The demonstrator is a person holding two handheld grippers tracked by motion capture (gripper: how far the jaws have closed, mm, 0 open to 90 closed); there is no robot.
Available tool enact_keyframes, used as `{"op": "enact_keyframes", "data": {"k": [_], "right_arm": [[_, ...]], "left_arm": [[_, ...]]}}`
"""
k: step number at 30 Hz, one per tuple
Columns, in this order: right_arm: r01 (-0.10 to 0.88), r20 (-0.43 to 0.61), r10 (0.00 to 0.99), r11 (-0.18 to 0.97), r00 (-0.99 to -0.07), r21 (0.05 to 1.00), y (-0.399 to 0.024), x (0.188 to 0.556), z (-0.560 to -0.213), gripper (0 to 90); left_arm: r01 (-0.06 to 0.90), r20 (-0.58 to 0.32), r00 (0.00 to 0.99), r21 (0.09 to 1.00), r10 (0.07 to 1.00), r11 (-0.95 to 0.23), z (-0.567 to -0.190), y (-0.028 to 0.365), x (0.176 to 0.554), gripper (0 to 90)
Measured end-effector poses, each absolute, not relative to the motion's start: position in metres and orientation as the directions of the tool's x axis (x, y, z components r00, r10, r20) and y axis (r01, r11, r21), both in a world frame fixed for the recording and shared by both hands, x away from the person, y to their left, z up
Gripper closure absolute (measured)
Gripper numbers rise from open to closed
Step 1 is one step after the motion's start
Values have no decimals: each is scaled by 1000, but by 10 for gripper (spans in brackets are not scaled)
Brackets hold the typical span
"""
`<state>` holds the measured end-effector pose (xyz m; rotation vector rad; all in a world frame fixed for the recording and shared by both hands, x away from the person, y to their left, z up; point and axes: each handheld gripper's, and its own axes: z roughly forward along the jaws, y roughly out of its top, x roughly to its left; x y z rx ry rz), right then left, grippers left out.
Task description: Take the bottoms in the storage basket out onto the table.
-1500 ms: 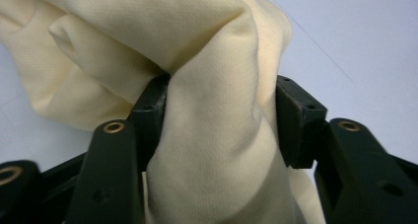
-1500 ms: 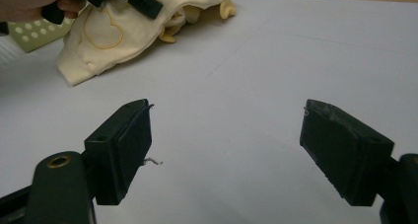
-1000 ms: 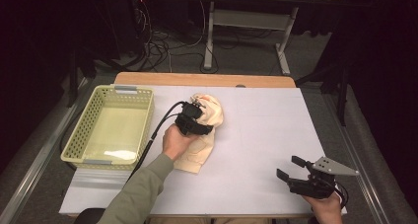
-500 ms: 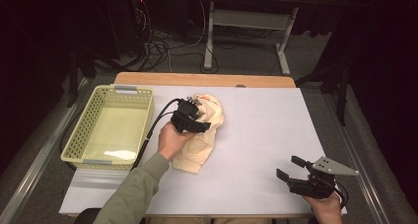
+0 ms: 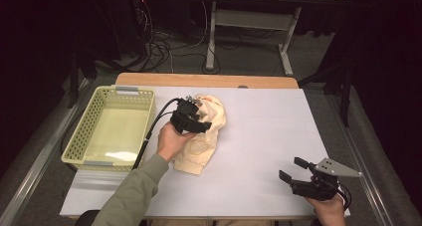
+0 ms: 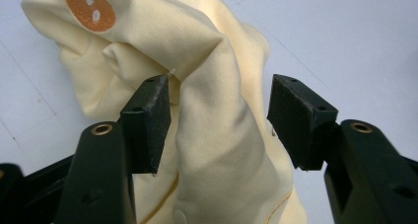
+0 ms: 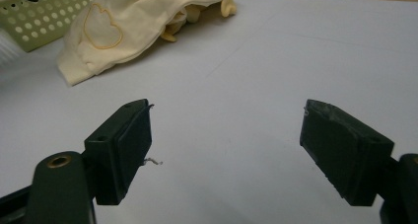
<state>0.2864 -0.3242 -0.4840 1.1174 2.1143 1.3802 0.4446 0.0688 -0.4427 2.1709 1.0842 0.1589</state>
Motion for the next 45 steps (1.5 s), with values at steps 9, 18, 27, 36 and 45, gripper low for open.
{"op": "enact_keyframes", "data": {"k": [9,18,27,36,45], "right_arm": [[413,107,784,201,-612,888,-324,286,-484,202],[413,107,783,202,-612,888,-324,286,-484,202],[413,107,784,201,-612,888,-324,287,-484,202],[415,109,783,201,-613,888,-324,287,-484,202],[416,111,783,199,-612,887,-324,287,-484,202]], "left_arm": [[655,-191,646,636,739,-408,-439,72,444,404],[652,-190,648,638,737,-409,-437,74,443,404],[649,-186,651,640,736,-412,-435,77,441,404],[642,-183,652,650,736,-407,-430,81,438,404],[638,-186,652,659,735,-398,-427,87,434,404]]}}
